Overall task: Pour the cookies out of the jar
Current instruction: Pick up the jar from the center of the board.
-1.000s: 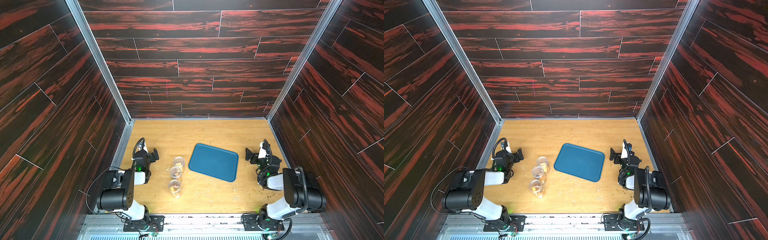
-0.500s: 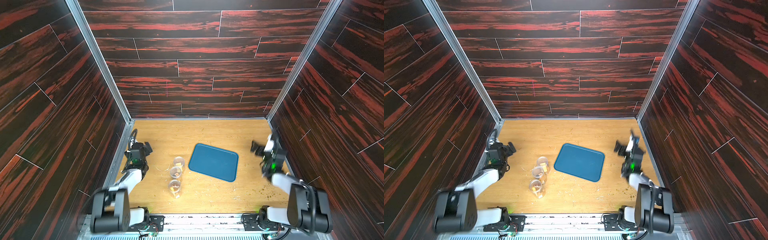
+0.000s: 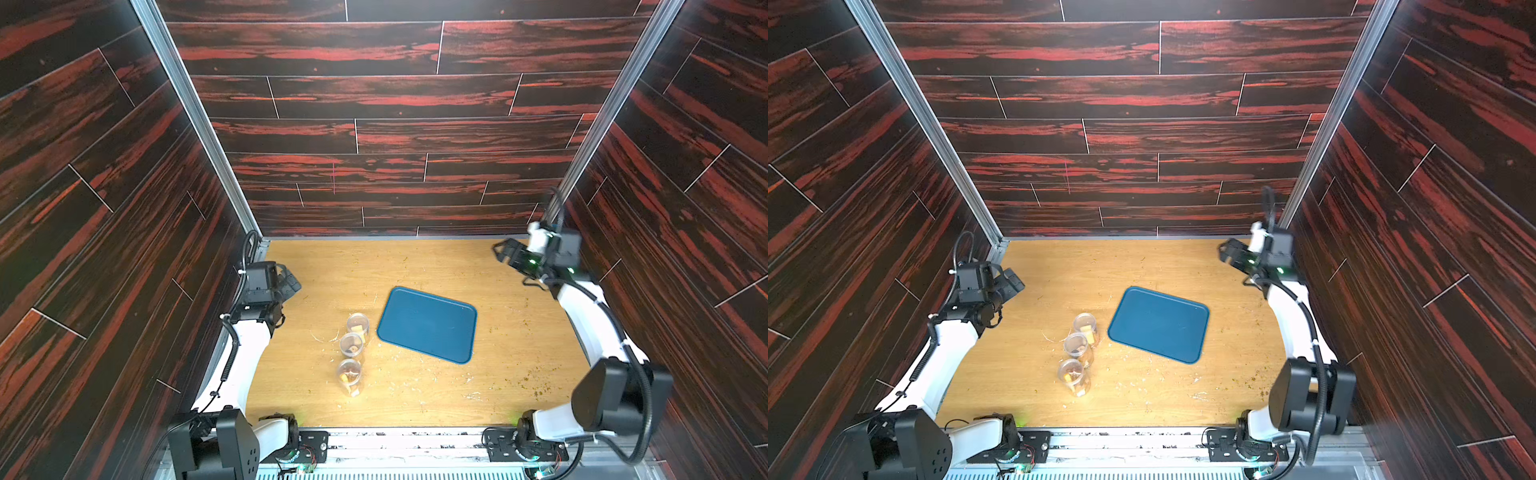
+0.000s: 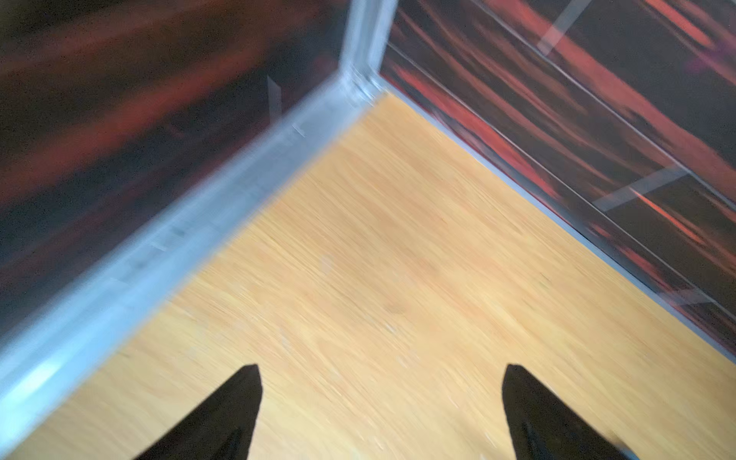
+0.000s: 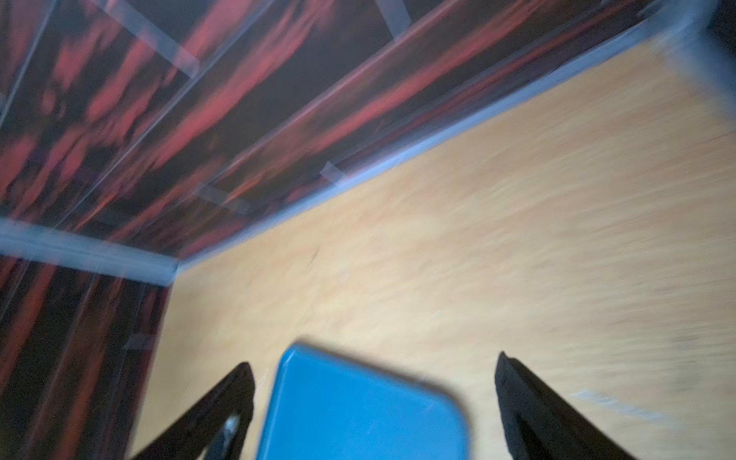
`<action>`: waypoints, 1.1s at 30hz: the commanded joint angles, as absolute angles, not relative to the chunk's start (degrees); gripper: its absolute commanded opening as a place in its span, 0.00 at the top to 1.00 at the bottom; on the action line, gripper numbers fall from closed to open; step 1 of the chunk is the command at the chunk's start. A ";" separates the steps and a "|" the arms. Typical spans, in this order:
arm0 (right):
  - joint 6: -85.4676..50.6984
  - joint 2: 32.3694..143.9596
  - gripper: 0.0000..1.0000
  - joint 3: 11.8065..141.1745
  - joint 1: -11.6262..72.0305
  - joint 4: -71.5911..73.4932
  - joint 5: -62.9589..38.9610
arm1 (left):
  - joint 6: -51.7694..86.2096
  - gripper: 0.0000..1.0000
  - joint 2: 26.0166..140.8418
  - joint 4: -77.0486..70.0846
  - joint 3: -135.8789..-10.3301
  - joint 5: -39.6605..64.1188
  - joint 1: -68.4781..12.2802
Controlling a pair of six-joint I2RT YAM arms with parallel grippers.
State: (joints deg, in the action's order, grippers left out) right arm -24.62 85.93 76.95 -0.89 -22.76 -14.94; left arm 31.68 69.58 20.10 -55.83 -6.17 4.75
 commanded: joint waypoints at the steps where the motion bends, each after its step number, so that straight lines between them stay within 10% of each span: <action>1: -24.32 89.03 0.03 82.59 2.99 -36.76 -18.87 | 33.37 0.02 67.32 29.13 -58.73 2.77 3.55; 33: -30.47 117.25 0.02 117.01 50.03 -59.25 -9.18 | 40.71 0.02 41.98 46.72 -47.12 6.52 -0.18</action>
State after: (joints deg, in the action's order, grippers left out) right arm -29.21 113.84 113.69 49.32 -55.51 -10.57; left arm 39.86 42.98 44.38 -47.22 6.22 -0.08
